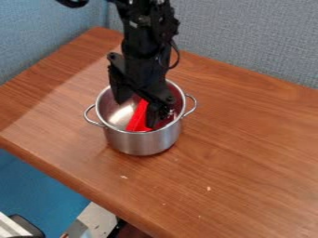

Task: Move the red object from the metal pot to the table

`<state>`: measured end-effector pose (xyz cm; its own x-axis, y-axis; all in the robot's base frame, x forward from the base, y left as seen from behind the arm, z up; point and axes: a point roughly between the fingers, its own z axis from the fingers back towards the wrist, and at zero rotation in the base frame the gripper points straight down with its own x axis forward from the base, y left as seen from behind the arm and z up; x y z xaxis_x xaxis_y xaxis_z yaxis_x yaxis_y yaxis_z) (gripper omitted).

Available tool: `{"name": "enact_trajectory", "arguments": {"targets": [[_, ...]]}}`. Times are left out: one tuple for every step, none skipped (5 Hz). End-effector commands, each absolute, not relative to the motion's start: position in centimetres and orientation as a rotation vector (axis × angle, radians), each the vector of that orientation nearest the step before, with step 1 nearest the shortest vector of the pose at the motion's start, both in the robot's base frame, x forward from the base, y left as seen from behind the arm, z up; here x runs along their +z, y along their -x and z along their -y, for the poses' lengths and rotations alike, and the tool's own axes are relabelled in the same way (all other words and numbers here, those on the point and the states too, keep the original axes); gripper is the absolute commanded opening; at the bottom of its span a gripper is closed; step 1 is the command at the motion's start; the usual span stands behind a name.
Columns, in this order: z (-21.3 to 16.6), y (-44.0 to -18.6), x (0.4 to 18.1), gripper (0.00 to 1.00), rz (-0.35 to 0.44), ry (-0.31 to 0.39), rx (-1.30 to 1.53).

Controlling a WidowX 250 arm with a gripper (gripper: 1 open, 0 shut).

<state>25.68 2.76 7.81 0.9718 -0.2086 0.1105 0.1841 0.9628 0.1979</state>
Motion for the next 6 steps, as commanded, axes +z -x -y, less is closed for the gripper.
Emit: {"name": "enact_trajectory", "arguments": {"targets": [[-3.4,-26.0,7.7,1.0,0.149,-0.21,-0.185],[-3.6,-26.2,7.1,1.0,0.148,-0.218,-0.174],[-3.9,-26.6,6.7,1.0,0.144,-0.218,-0.163],[-4.0,-26.7,6.6,0.0,0.145,-0.215,-0.156],[-3.9,-26.7,6.6,1.0,0.141,-0.207,-0.152],[-3.8,-26.5,6.6,1.0,0.136,-0.197,-0.148]]}}
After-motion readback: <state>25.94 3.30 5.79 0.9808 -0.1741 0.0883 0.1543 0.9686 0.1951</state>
